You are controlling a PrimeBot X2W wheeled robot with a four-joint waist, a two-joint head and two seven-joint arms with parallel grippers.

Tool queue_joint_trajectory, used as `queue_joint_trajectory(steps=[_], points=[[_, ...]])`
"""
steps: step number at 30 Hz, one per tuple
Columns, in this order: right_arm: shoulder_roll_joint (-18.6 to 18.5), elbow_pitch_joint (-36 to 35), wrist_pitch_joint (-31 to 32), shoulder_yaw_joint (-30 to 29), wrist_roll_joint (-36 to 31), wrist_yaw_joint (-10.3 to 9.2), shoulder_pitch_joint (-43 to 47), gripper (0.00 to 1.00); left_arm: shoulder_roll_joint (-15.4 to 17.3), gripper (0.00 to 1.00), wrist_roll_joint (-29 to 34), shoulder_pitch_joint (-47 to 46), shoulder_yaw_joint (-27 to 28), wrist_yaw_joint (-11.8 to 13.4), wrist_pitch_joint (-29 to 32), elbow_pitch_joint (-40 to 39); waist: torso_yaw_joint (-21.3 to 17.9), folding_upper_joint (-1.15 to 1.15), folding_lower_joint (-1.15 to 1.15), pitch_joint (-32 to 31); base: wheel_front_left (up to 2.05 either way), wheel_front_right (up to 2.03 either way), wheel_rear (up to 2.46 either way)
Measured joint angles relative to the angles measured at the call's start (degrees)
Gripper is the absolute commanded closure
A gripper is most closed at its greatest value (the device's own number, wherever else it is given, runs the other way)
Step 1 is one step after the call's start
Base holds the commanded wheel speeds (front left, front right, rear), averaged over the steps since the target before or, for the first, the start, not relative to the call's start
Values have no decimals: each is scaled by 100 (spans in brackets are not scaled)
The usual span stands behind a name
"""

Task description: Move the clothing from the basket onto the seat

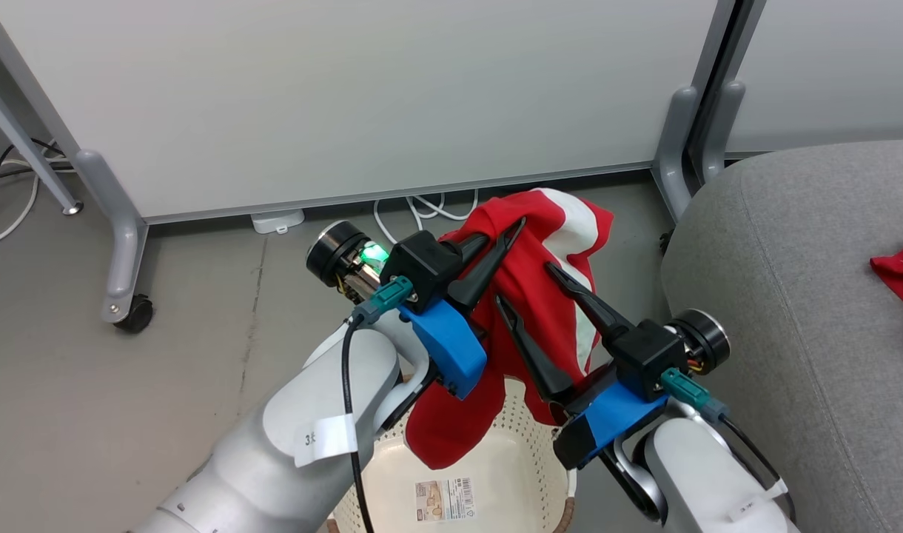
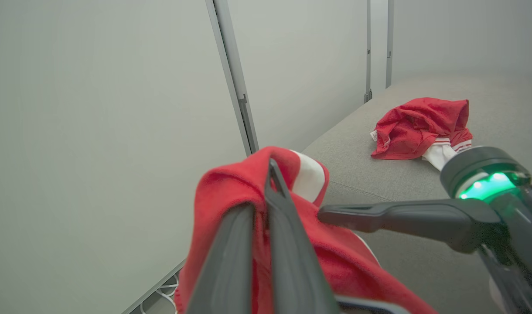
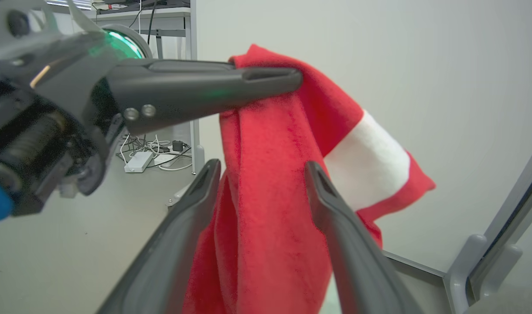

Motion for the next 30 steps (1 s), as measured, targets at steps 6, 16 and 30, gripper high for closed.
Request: queue_joint_trajectory(steps=[6, 16, 30], points=[[22, 404, 0, -38, -73, 0, -354, 0, -89, 100, -1, -60, -70, 0, 0, -11, 91, 0, 0, 57, 0, 0, 0], [36, 1079, 0, 203, 81, 0, -736, 100, -193, 100, -16, -126, -187, 0, 0, -26, 138, 0, 0, 100, 0, 0, 0], [37, 1140, 0, 222, 126, 0, -772, 100, -197, 100, -25, -127, -183, 0, 0, -16, 136, 0, 0, 93, 0, 0, 0]])
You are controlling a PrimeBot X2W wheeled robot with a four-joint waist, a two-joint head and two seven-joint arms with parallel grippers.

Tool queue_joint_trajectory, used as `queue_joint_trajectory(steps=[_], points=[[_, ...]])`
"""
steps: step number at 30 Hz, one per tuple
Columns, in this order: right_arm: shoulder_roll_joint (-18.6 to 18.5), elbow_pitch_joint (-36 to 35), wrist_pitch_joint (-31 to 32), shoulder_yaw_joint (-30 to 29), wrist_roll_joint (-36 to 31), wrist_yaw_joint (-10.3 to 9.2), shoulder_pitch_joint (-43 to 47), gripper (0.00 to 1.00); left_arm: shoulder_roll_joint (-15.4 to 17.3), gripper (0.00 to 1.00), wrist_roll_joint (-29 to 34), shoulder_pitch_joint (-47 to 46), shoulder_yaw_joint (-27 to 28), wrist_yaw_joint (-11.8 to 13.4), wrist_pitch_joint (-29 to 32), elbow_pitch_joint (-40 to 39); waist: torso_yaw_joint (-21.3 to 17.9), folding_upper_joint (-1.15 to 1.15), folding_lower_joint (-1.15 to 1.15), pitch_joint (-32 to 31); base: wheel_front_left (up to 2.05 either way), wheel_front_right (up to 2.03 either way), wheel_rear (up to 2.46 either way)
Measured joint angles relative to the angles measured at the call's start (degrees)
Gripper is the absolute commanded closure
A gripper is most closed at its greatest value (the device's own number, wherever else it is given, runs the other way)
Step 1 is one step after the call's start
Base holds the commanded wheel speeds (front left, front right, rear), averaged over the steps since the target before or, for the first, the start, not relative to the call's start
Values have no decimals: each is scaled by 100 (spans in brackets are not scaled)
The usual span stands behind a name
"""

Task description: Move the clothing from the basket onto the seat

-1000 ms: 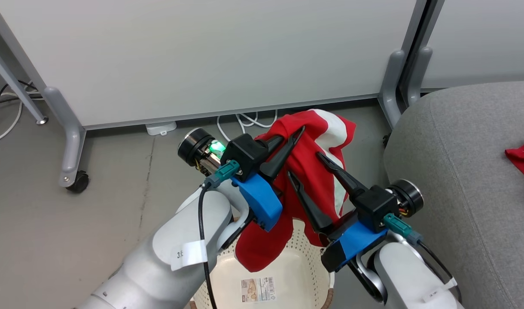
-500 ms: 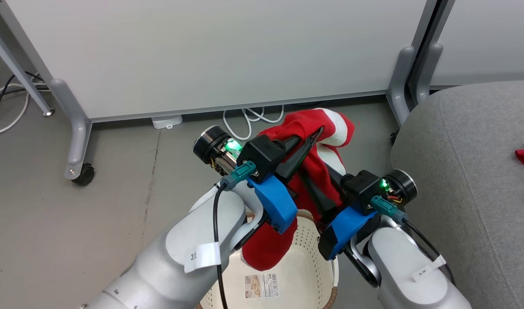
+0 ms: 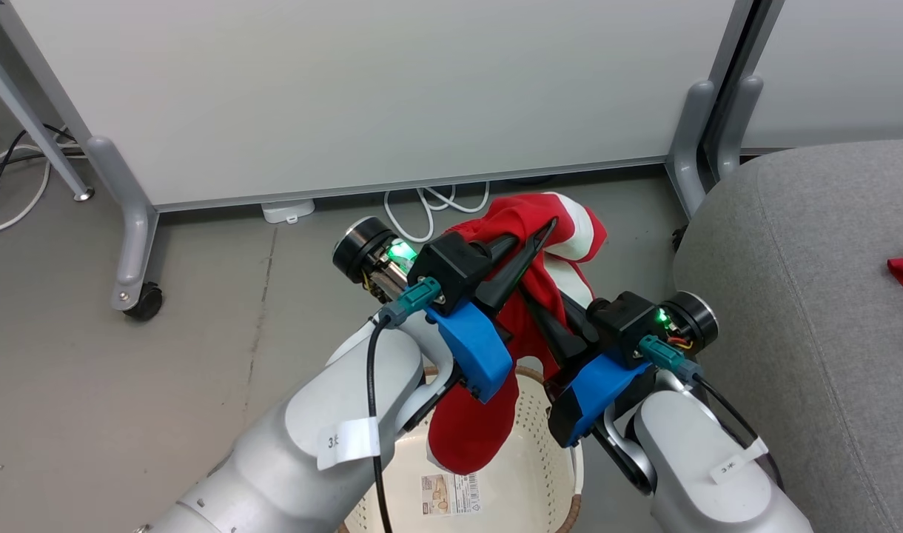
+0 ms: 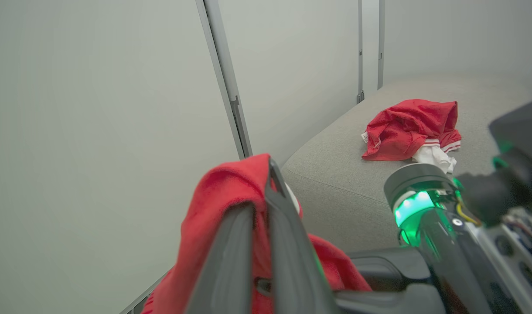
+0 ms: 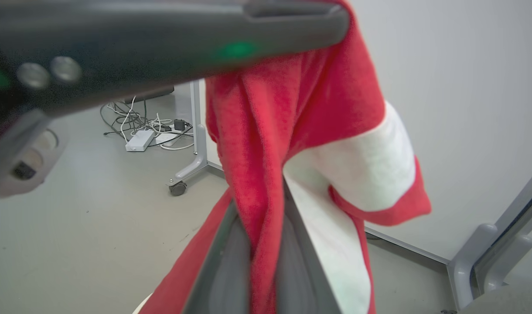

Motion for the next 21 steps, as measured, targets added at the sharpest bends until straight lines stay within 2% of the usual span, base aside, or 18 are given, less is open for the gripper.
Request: queue_joint_trajectory(steps=[4, 5, 6, 21], points=[[0, 8, 0, -12, 34, 0, -4, 100, 1, 100, 0, 0, 5, 0, 0, 2, 0, 0, 0, 4, 0, 0, 0], [0, 8, 0, -13, 38, 0, -4, 100, -1, 92, -3, 0, 15, 0, 0, 16, 0, 0, 0, 6, 0, 0, 0], [0, 7, 0, -19, 40, 0, -4, 100, -2, 0, -36, 1, 42, 0, 0, 49, 0, 0, 0, 8, 0, 0, 0], [1, -58, 0, -178, 158, 0, -51, 100, -48, 0, 23, 24, 16, 0, -2, 136, -58, 0, 0, 167, 0, 0, 0]])
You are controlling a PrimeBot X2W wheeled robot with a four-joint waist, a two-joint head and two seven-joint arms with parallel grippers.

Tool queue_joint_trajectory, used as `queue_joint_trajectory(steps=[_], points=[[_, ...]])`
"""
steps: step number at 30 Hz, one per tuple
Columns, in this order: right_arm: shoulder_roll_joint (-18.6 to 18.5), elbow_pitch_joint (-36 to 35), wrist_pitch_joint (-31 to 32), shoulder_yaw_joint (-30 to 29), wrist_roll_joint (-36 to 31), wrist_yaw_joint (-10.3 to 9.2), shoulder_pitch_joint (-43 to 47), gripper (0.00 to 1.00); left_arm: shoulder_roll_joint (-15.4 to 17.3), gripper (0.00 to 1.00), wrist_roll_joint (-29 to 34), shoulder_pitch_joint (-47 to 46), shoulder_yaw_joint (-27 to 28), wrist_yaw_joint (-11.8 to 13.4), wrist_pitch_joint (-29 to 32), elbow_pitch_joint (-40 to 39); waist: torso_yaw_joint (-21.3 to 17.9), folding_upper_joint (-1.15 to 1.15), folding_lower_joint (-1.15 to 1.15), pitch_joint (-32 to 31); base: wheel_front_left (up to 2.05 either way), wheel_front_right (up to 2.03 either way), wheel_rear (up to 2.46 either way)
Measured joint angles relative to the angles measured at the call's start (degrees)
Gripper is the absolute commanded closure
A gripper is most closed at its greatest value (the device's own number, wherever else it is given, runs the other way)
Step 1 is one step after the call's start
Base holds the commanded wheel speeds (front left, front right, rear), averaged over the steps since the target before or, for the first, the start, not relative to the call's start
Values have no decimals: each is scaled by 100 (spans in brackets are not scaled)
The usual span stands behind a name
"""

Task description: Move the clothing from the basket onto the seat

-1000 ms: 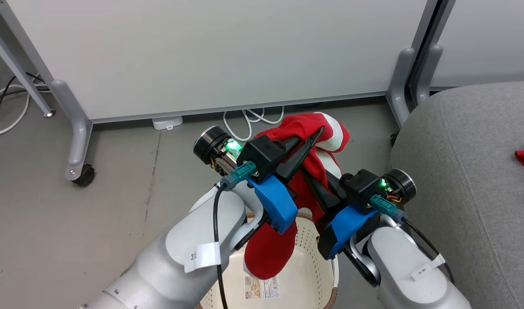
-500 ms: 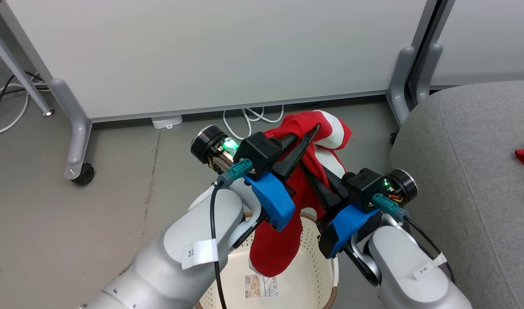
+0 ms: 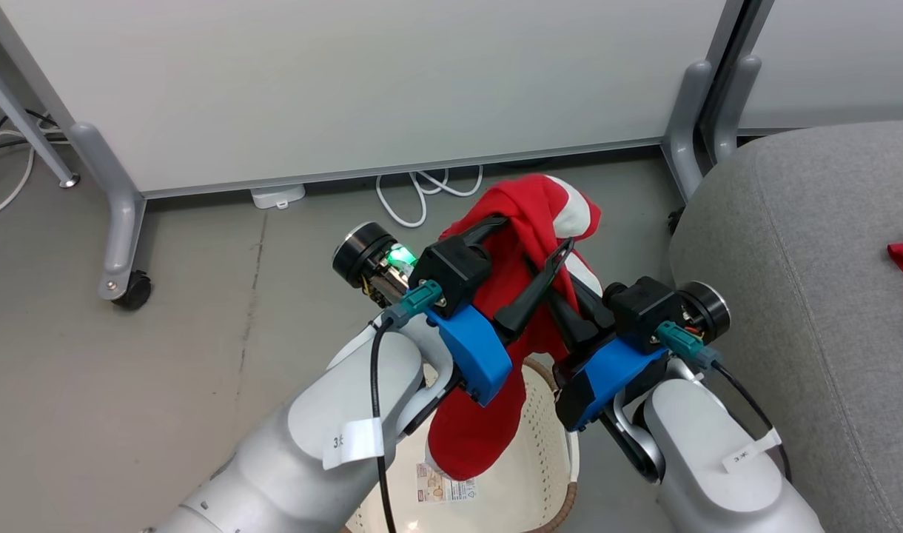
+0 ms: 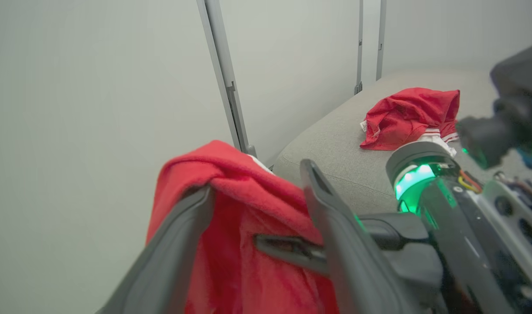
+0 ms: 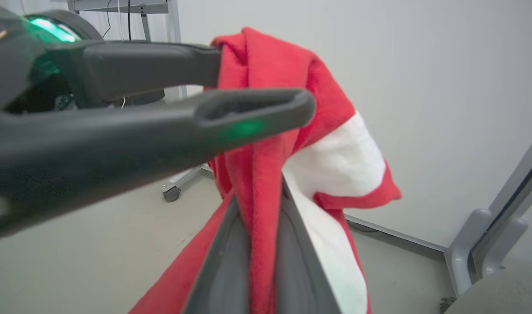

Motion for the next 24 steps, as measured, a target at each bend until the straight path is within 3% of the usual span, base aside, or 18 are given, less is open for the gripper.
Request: queue_joint_trajectory(steps=[10, 24], points=[[4, -111, 1, -250, 34, 0, -97, 100, 71, 0, 36, 26, -27, 0, -4, -29, -338, 0, 0, 256, 0, 0, 0], [2, -347, 2, -1013, -109, 0, -116, 100, 353, 0, 247, 164, 29, 0, -4, -220, -1209, 0, 0, 688, 0, 0, 0]])
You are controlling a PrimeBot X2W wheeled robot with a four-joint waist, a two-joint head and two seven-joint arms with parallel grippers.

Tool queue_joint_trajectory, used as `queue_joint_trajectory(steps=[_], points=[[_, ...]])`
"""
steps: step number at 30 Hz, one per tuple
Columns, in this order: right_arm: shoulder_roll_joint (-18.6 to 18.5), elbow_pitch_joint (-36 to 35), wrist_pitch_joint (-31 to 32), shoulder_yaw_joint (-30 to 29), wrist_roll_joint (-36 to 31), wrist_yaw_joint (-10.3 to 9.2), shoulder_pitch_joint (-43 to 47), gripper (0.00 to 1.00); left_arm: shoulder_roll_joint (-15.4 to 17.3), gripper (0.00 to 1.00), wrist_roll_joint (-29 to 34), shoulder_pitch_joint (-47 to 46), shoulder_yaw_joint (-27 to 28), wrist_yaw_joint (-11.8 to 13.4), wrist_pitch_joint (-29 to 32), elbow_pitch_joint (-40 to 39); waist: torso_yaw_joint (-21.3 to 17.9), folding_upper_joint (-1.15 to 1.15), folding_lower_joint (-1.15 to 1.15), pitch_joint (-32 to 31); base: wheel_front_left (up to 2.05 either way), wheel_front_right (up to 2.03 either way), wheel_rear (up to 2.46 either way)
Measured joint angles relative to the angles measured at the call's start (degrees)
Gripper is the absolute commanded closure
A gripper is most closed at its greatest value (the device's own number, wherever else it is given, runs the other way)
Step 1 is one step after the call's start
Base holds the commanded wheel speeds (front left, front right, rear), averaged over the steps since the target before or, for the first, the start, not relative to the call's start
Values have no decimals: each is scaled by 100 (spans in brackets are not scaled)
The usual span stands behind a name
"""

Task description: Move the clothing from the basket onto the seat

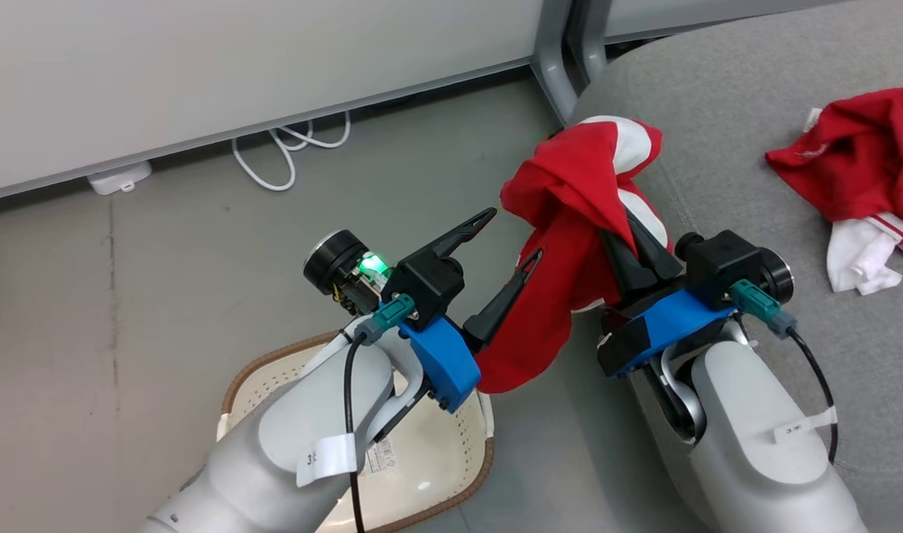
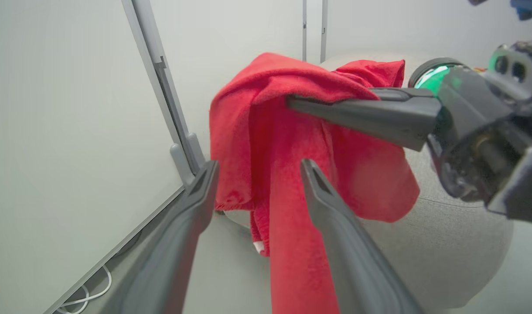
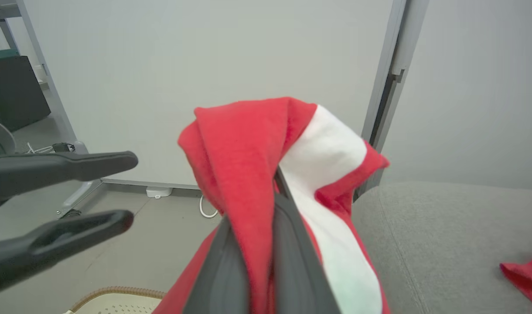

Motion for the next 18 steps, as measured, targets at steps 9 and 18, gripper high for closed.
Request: queue_joint_trajectory(steps=[9, 18], points=[[0, -246, -1, -457, -20, 0, 97, 100, 118, 0, 97, 177, -51, 0, 0, -146, -619, 0, 0, 141, 0, 0, 0], [0, -523, 0, -951, -112, 0, 411, 100, 153, 0, 148, 331, -254, 0, 0, -233, -1095, 0, 0, 229, 0, 0, 0]])
